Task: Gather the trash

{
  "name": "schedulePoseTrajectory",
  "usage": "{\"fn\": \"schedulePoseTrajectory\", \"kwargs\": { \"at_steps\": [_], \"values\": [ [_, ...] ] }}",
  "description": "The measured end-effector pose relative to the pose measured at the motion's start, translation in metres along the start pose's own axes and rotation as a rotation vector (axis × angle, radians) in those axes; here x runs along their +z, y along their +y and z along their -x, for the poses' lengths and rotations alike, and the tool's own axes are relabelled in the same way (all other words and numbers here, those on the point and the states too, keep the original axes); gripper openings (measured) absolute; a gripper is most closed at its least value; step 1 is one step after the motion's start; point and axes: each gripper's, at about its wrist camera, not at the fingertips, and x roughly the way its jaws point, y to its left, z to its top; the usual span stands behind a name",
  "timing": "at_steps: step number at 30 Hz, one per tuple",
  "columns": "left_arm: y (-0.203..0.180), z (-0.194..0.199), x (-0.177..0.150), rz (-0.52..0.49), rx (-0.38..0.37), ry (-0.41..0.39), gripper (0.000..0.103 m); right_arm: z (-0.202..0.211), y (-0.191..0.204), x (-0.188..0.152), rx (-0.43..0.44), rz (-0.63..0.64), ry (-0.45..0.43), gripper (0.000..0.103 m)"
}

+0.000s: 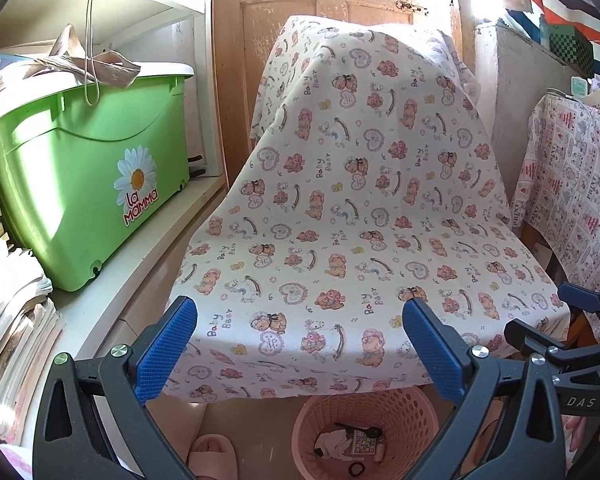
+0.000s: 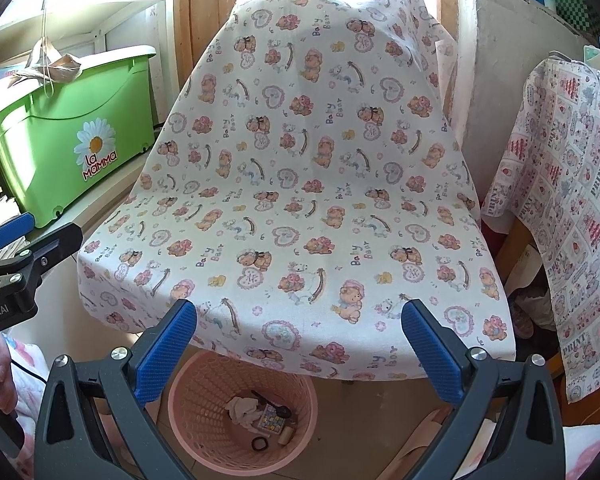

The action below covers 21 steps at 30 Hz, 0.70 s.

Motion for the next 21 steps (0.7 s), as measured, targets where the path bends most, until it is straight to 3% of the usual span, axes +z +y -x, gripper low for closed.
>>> {"fn": "schedulePoseTrajectory", "kwargs": {
  "at_steps": [21],
  "values": [
    [0.0062, 0.0024, 0.0021, 0.029, 0.02, -0.018, 0.102, -0.0005, 0.0001, -0.0002, 0.0, -0.002, 0.002, 0.103]
  ]
}}
